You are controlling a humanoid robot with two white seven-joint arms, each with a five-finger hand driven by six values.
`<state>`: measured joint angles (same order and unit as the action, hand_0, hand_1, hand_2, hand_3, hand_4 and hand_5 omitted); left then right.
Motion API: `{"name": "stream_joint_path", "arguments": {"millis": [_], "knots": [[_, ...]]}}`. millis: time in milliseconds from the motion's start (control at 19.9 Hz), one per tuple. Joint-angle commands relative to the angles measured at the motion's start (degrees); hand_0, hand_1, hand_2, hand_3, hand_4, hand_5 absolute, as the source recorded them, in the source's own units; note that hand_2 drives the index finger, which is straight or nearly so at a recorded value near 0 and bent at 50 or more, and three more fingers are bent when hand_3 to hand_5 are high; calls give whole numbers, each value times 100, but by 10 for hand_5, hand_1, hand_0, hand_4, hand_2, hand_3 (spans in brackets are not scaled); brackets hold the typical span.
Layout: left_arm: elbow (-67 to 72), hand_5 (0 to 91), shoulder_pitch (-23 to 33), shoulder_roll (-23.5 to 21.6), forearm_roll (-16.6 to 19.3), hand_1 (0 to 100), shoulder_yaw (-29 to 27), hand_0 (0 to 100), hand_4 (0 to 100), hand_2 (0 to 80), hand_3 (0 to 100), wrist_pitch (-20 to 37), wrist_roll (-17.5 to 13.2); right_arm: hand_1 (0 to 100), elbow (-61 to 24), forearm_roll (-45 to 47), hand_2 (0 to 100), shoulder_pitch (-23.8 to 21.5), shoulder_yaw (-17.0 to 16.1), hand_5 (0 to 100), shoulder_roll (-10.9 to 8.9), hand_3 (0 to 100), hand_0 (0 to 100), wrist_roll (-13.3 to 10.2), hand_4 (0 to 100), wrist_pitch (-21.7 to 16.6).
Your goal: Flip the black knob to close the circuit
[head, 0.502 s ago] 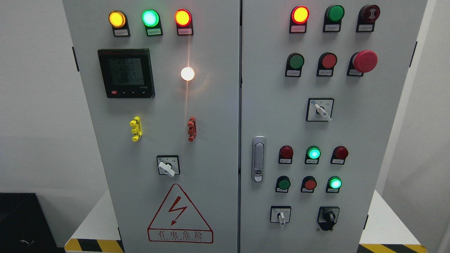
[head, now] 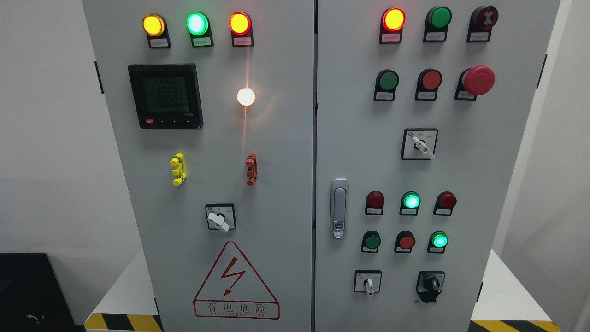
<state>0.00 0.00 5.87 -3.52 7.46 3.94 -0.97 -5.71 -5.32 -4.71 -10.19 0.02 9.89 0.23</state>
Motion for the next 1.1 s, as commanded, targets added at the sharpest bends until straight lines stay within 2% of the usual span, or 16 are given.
{"name": "stream_joint_path", "arguments": {"millis": [0, 150, 451, 602, 853, 1003, 1053], "knots": [[-132, 0, 123, 2, 0, 556, 10, 120, 0, 0, 0, 2, 0, 224, 18, 5, 0, -21, -71, 0, 68, 0, 0, 48, 0, -14], [-132, 0, 123, 2, 0, 556, 1, 120, 0, 0, 0, 2, 0, 224, 0, 5, 0, -12, -141, 0, 60, 0, 0, 57, 0, -31], [-132, 0, 123, 2, 0, 556, 1, 120, 0, 0, 0, 2, 0, 222, -236, 31, 0, -38, -133, 0, 60, 0, 0, 233, 0, -172], [-132, 0, 123, 2, 0, 556, 1, 120, 0, 0, 0, 2, 0, 215, -343, 31, 0, -91, -150, 0, 60, 0, 0, 470, 0, -417], [-132, 0, 123, -7, 0, 556, 1, 120, 0, 0, 0, 2, 0, 194, -772, 49, 0, -196, -133, 0, 68, 0, 0, 690, 0, -831], [-132, 0, 123, 2, 0, 556, 1, 120, 0, 0, 0, 2, 0, 190, -1185, 49, 0, -310, -81, 0, 68, 10, 0, 725, 0, -1103], [-132, 0, 123, 2, 0, 556, 1, 120, 0, 0, 0, 2, 0, 189, -1326, 49, 0, -328, -63, 0, 68, 63, 0, 725, 21, -1199]]}}
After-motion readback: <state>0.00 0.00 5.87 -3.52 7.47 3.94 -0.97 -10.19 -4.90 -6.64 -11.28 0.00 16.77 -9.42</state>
